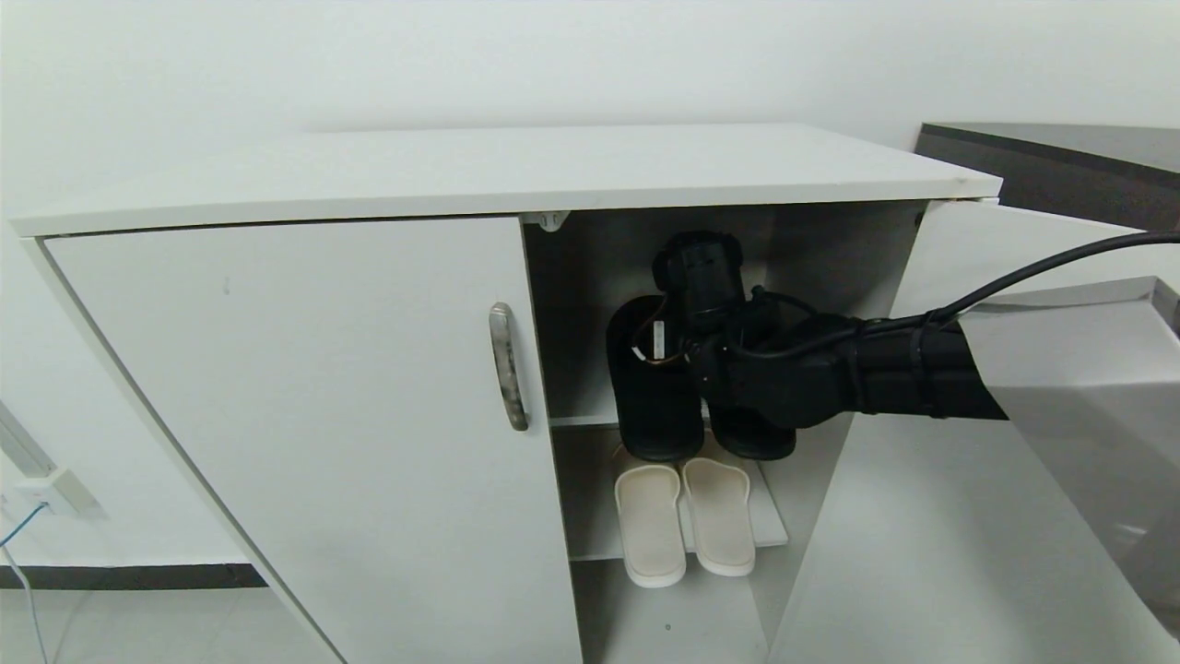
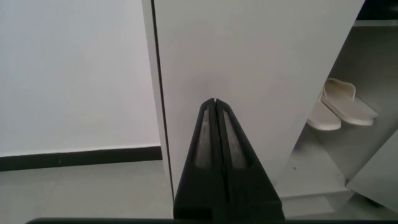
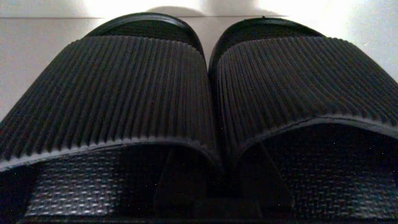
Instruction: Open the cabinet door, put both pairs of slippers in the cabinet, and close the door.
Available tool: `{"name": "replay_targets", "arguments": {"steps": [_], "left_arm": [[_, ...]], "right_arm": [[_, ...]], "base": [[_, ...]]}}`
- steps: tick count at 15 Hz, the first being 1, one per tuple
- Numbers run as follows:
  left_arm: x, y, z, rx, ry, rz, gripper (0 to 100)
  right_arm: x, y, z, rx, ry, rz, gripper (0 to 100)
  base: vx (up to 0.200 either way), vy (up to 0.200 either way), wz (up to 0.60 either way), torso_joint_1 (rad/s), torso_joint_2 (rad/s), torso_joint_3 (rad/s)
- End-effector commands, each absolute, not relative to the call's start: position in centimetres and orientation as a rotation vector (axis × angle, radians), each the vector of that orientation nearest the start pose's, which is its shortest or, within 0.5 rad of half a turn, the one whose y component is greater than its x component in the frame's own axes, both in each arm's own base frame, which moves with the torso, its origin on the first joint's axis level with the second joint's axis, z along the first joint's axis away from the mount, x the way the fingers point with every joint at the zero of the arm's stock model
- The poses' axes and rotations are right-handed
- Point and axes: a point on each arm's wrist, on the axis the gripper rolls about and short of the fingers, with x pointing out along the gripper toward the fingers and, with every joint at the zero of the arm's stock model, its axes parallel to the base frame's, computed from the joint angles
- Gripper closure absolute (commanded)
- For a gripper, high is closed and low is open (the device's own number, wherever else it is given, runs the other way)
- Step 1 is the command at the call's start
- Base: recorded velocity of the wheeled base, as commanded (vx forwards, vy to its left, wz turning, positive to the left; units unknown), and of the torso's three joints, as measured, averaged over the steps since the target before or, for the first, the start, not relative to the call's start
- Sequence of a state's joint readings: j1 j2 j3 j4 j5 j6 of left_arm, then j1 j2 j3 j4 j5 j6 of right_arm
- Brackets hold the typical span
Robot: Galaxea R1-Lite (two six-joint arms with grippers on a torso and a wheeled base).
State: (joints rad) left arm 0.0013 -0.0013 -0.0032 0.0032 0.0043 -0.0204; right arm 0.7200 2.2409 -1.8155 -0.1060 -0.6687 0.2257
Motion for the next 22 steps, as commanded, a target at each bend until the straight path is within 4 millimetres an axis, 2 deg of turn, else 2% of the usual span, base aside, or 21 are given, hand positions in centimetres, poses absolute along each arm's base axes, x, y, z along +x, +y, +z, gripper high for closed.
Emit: {"name": "replay_targets", "arguments": {"steps": [1, 3, 5, 8, 13, 19, 22], "left_arm": [[-2.3, 0.0, 7.6, -0.02, 0.0, 0.006, 100], [-2.3, 0.0, 7.6, -0.02, 0.0, 0.006, 100], [-2.3, 0.0, 7.6, -0.02, 0.0, 0.006, 100], [-2.3, 0.0, 7.6, -0.018, 0.0, 0.006, 100], [-2.3, 0.0, 7.6, -0.018, 0.0, 0.005, 100], [-2.3, 0.0, 7.6, -0.018, 0.0, 0.005, 100], [-2.3, 0.0, 7.6, -0.02, 0.0, 0.003, 100]], "right_arm": [[36.2, 29.9, 19.9, 0.016, 0.253, 0.02, 0], [36.0, 29.8, 20.2, 0.019, 0.25, 0.022, 0], [34.8, 29.6, 21.0, 0.011, 0.257, 0.033, 0], [32.1, 29.3, 21.7, 0.0, 0.272, 0.061, 0], [26.3, 28.1, 22.4, -0.001, 0.286, 0.125, 0], [19.7, 27.1, 21.0, -0.016, 0.279, 0.271, 0], [18.2, 26.6, 20.1, -0.006, 0.276, 0.327, 0]], "base": [[0.0, 0.0, 0.0, 0.0, 0.0, 0.0], [0.0, 0.0, 0.0, 0.0, 0.0, 0.0], [0.0, 0.0, 0.0, 0.0, 0.0, 0.0], [0.0, 0.0, 0.0, 0.0, 0.0, 0.0], [0.0, 0.0, 0.0, 0.0, 0.0, 0.0], [0.0, 0.0, 0.0, 0.0, 0.0, 0.0], [-0.133, 0.0, 0.0, 0.002, 0.0, 0.005]]}}
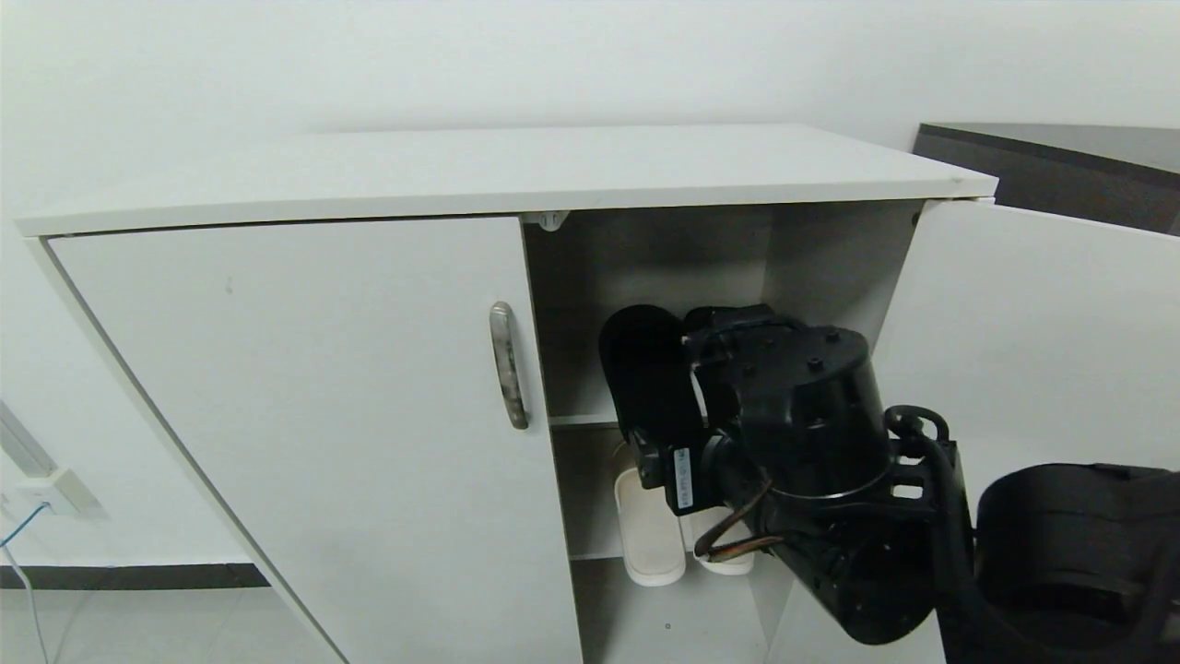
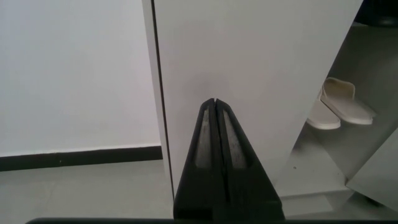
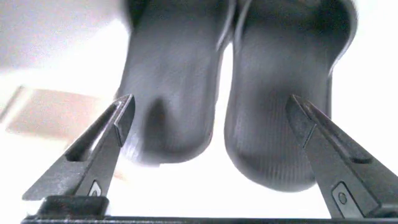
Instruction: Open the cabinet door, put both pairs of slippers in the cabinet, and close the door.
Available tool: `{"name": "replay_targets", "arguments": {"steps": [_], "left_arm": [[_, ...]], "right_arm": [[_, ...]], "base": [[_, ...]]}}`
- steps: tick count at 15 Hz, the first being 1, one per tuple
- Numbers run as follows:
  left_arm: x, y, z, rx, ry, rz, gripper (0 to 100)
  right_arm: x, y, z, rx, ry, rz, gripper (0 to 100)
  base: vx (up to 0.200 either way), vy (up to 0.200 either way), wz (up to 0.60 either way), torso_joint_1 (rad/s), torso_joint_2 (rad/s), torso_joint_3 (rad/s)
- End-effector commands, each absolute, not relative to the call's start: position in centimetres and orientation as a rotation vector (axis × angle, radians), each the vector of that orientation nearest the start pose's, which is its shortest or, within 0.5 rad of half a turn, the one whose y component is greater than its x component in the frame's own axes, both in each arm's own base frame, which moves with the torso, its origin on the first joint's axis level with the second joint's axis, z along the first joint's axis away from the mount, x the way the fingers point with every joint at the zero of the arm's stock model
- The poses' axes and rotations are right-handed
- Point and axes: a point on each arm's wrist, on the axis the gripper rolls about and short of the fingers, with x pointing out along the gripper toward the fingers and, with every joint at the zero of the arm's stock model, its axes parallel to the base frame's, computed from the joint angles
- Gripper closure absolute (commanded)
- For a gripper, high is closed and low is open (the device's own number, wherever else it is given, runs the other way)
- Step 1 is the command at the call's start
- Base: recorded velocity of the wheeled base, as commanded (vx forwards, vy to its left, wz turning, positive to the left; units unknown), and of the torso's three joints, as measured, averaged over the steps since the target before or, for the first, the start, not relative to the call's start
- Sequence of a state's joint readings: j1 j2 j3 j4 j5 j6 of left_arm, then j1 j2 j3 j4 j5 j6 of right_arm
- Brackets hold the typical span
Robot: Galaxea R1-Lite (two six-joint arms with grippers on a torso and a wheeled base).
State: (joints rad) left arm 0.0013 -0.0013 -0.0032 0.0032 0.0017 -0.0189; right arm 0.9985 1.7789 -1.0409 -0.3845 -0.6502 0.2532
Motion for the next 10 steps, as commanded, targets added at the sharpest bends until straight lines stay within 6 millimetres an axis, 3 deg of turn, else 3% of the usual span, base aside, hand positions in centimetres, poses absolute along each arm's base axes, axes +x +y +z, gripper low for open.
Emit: {"name": "replay_targets", "arguments": {"steps": [1, 6, 7, 9, 10], "left_arm": [[-2.3, 0.0, 7.6, -0.018, 0.0, 0.003, 100], [-2.3, 0.0, 7.6, -0.018, 0.0, 0.002, 100], [-2.3, 0.0, 7.6, -0.018, 0.0, 0.002, 100], [-2.3, 0.0, 7.6, -0.018, 0.0, 0.003, 100], [-2.3, 0.0, 7.6, -0.018, 0.0, 0.003, 100]], "right_arm": [[18.1, 26.6, 19.9, 0.001, 0.274, 0.342, 0], [18.1, 26.5, 19.5, 0.008, 0.274, 0.353, 0], [18.1, 26.5, 19.4, 0.011, 0.273, 0.353, 100], [18.1, 26.2, 18.6, -0.008, 0.293, 0.35, 100], [18.1, 26.0, 18.2, 0.0, 0.302, 0.374, 100]], "base": [[-0.2, 0.0, 0.0, 0.002, 0.0, 0.002], [-0.2, 0.0, 0.0, -0.001, 0.0, 0.003], [-0.2, 0.0, 0.0, 0.002, 0.01, 0.007], [-0.2, 0.0, 0.0, 0.005, 0.0, 0.0], [0.0, 0.0, 0.0, 0.0, 0.0, 0.0]]}}
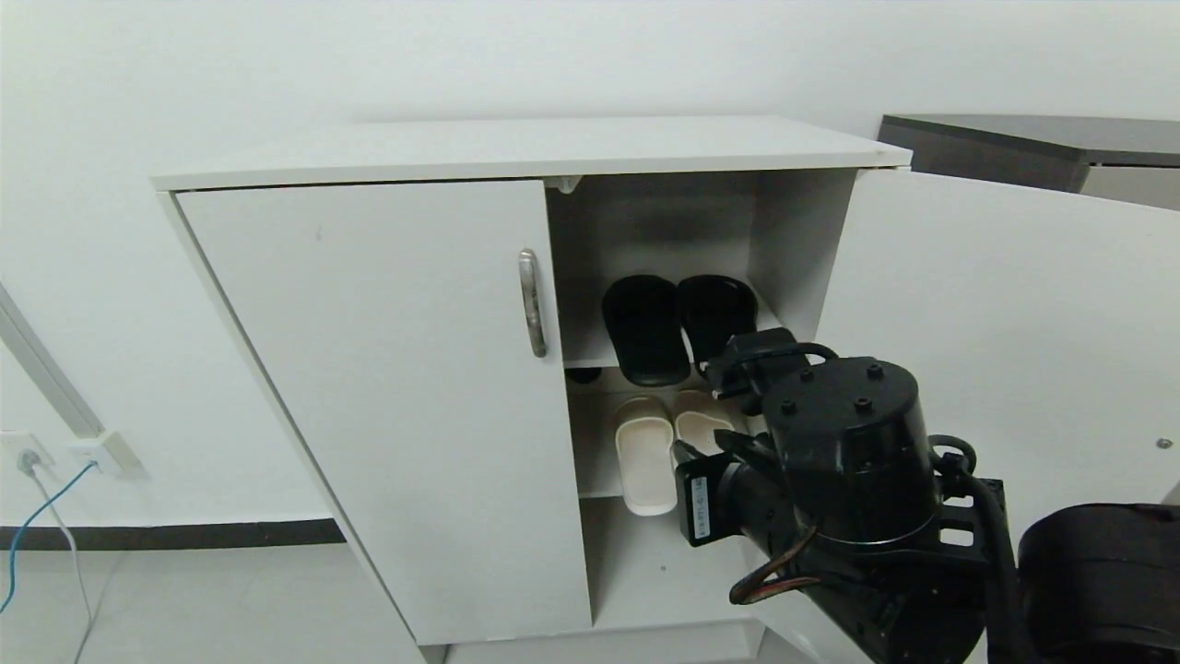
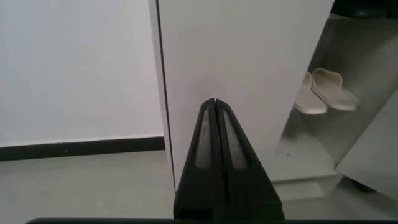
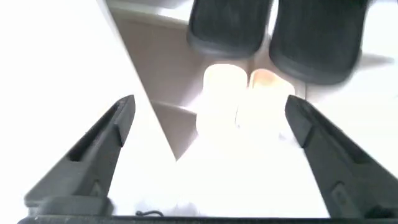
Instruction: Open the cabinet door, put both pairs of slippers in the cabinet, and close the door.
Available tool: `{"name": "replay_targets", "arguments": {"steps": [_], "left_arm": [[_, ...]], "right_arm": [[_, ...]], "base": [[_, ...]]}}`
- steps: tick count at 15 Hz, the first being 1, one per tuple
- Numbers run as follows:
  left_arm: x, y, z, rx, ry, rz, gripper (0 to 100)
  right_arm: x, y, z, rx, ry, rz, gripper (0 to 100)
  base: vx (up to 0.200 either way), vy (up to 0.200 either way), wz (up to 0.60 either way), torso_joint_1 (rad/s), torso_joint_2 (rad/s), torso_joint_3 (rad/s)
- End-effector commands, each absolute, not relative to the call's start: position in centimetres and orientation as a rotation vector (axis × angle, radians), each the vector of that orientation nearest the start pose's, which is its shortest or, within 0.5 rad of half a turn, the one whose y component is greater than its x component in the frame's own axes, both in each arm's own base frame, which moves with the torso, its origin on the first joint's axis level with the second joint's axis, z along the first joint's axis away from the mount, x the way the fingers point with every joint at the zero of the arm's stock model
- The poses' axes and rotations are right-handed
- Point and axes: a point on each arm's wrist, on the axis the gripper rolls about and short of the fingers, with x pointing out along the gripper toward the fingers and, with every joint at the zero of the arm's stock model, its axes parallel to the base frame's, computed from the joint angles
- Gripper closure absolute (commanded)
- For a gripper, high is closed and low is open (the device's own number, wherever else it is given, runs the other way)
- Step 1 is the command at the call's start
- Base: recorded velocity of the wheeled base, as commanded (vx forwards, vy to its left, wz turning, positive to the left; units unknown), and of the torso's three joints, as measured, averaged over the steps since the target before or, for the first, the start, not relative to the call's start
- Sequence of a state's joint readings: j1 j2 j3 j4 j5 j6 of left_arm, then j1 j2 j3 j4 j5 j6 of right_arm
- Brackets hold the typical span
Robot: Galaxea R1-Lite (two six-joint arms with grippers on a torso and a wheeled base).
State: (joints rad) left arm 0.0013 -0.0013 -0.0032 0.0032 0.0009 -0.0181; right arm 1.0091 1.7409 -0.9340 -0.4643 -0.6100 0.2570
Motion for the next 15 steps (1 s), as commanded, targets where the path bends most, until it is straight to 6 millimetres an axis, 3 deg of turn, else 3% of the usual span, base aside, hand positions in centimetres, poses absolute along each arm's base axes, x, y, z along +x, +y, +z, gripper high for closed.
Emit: {"name": "replay_targets", "arguments": {"steps": [1, 12, 15], "left_arm": [[-2.3, 0.0, 7.6, -0.018, 0.0, 0.003, 100], [-2.3, 0.0, 7.6, -0.017, 0.0, 0.0, 100], [-2.3, 0.0, 7.6, -0.017, 0.0, 0.0, 100]], "right_arm": [[18.1, 25.6, 17.9, 0.013, 0.3, 0.395, 100], [17.9, 25.1, 16.8, 0.0, 0.301, 0.454, 100], [17.8, 24.9, 16.6, 0.01, 0.302, 0.483, 100]], "base": [[0.0, 0.0, 0.0, 0.0, 0.0, 0.0], [0.0, 0.0, 0.0, 0.0, 0.0, 0.0], [-0.2, 0.0, 0.0, 0.004, 0.0, 0.002]]}}
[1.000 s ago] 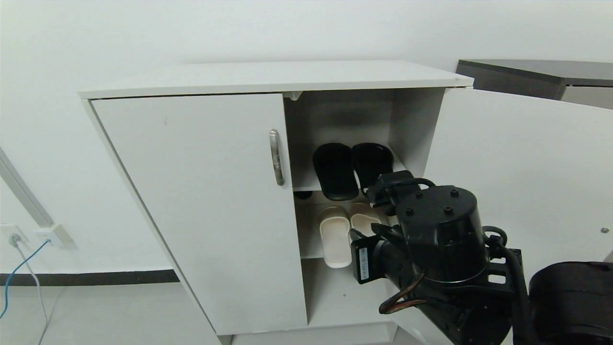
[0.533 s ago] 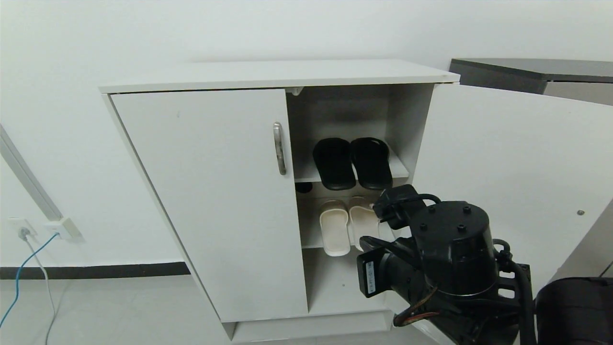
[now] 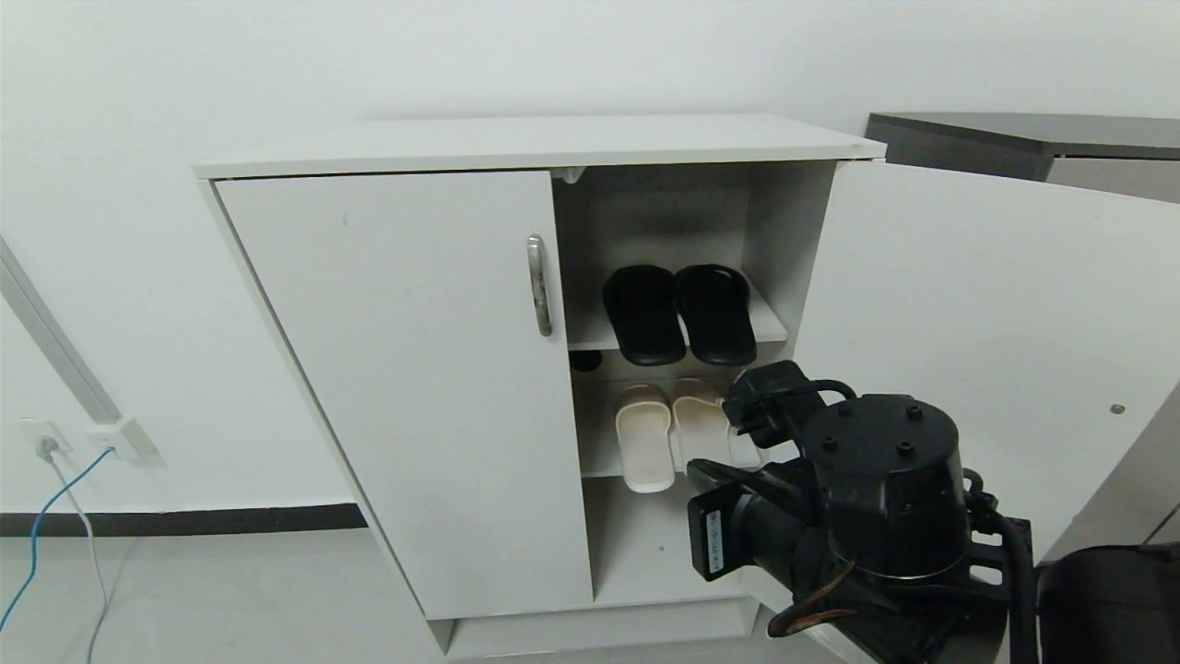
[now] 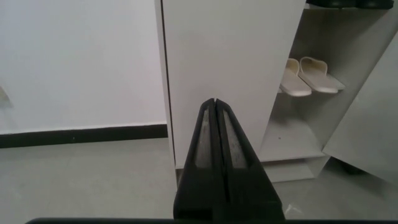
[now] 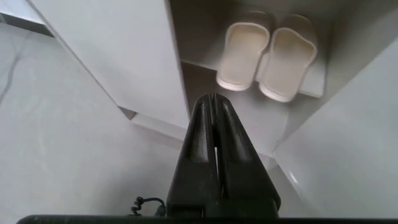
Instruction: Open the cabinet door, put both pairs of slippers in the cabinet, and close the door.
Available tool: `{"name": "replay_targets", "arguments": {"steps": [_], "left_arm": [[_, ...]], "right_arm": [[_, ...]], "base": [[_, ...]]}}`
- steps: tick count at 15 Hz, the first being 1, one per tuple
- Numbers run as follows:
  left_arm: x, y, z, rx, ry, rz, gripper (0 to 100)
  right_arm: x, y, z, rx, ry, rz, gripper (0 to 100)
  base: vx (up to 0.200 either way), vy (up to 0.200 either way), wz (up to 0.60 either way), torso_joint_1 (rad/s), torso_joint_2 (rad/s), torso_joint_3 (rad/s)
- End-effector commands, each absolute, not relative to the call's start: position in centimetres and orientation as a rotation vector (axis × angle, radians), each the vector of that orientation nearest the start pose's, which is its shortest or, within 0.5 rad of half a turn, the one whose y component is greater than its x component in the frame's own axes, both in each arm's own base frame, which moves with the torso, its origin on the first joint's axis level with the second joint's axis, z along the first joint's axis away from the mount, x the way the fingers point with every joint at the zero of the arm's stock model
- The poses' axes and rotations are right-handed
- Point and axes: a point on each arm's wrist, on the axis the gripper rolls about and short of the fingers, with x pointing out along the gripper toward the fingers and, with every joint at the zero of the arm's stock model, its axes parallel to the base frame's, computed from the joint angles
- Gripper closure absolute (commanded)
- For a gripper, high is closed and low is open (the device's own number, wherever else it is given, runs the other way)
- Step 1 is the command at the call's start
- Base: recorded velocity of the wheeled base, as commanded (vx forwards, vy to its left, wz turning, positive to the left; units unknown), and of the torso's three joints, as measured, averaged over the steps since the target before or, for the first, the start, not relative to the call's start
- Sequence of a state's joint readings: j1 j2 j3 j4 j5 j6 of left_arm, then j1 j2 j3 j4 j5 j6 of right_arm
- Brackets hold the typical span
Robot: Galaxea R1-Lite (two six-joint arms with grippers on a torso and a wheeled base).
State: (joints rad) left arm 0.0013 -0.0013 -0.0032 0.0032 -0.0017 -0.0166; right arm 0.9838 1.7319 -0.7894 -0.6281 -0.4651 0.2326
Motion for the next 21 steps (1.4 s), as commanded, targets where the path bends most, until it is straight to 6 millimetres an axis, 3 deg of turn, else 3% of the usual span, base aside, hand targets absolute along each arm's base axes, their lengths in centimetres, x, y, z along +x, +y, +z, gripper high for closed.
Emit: {"name": "replay_targets", "arguments": {"steps": [1, 4, 21], "left_arm": [[-2.3, -0.01, 7.6, -0.017, 0.0, 0.0, 100], [-2.3, -0.01, 7.6, -0.017, 0.0, 0.0, 100], [-2.3, 0.0, 7.6, -0.018, 0.0, 0.003, 100]], "right_arm": [[17.75, 24.85, 16.64, 0.007, 0.301, 0.485, 100], [17.75, 24.84, 16.52, 0.001, 0.304, 0.485, 100], [17.79, 24.83, 16.06, -0.02, 0.316, 0.484, 100]], "base": [[-0.2, 0.0, 0.0, -0.002, 0.0, 0.002], [-0.2, 0.0, 0.0, 0.012, 0.0, -0.001], [0.0, 0.0, 0.0, 0.0, 0.0, 0.0]]}}
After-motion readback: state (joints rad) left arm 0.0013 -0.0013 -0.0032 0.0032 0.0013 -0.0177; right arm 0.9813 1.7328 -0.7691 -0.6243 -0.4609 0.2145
